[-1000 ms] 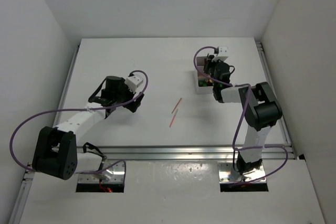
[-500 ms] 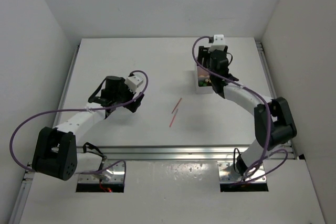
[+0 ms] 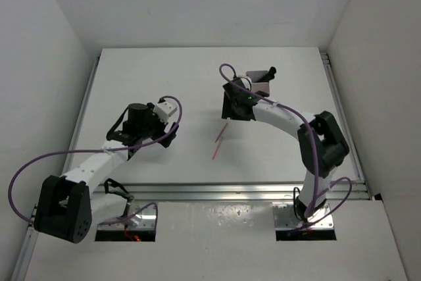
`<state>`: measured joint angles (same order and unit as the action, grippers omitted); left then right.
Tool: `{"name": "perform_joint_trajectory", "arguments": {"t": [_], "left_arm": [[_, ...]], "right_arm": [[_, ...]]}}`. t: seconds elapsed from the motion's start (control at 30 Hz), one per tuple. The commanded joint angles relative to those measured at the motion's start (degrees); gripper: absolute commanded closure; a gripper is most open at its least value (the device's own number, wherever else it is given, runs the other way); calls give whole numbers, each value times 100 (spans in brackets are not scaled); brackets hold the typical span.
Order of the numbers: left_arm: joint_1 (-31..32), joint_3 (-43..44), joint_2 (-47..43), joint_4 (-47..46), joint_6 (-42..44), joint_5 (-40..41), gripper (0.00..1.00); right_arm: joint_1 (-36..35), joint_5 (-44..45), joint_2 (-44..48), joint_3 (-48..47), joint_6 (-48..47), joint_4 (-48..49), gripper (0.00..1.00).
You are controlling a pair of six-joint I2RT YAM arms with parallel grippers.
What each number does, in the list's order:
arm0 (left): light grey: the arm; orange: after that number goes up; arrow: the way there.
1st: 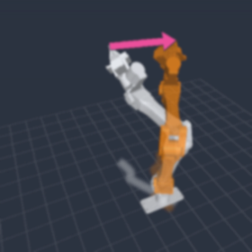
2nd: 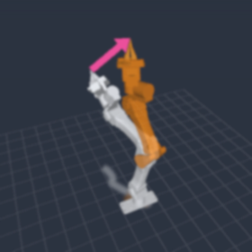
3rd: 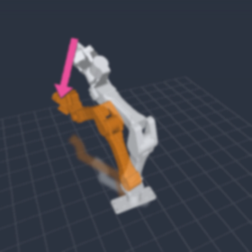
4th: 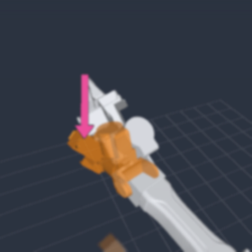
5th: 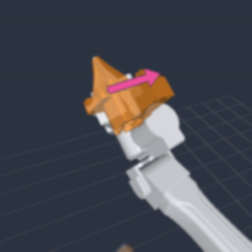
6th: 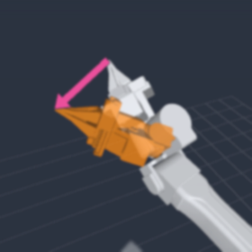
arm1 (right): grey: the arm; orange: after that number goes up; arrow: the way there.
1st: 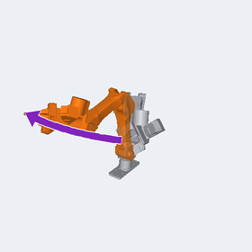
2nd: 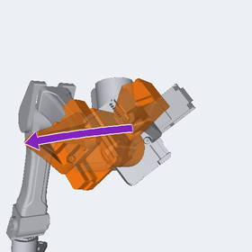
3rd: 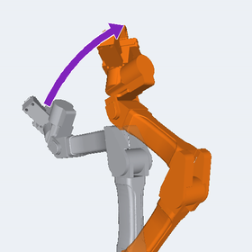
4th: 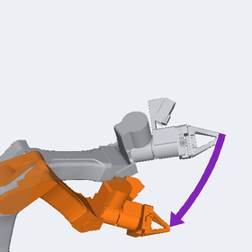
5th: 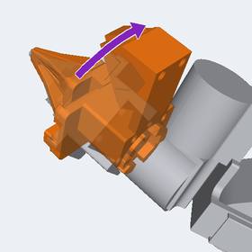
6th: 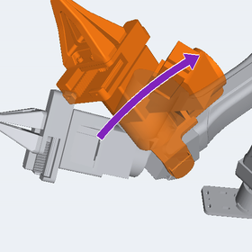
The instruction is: Organize the makeup
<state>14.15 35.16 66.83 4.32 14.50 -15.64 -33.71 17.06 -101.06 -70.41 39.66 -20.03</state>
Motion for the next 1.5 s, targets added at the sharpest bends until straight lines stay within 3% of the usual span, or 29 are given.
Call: {"name": "perform_joint_trajectory", "arguments": {"t": [0.0,0.73,0.9,1.13,1.4,1.47], "left_arm": [[-62,-193,-345,-308,-97,-150,4],[-62,-694,-733,-361,-167,-45,4],[-114,-747,-733,-414,-167,8,2],[-114,-747,-785,-414,-167,61,2],[-114,-800,-785,-414,-167,61,2],[-114,-800,-838,-414,-114,61,2]], "right_arm": [[-56,-89,-430,-603,1131,-755,42],[-188,-519,-2234,-1827,1580,-1907,51],[-188,-379,-2454,-1967,1545,-2048,59],[-118,-344,-2743,-2143,1545,-2014,84],[-109,-493,-3157,-2592,1800,-1627,99],[-100,-581,-3192,-2574,1791,-1188,100]]}}
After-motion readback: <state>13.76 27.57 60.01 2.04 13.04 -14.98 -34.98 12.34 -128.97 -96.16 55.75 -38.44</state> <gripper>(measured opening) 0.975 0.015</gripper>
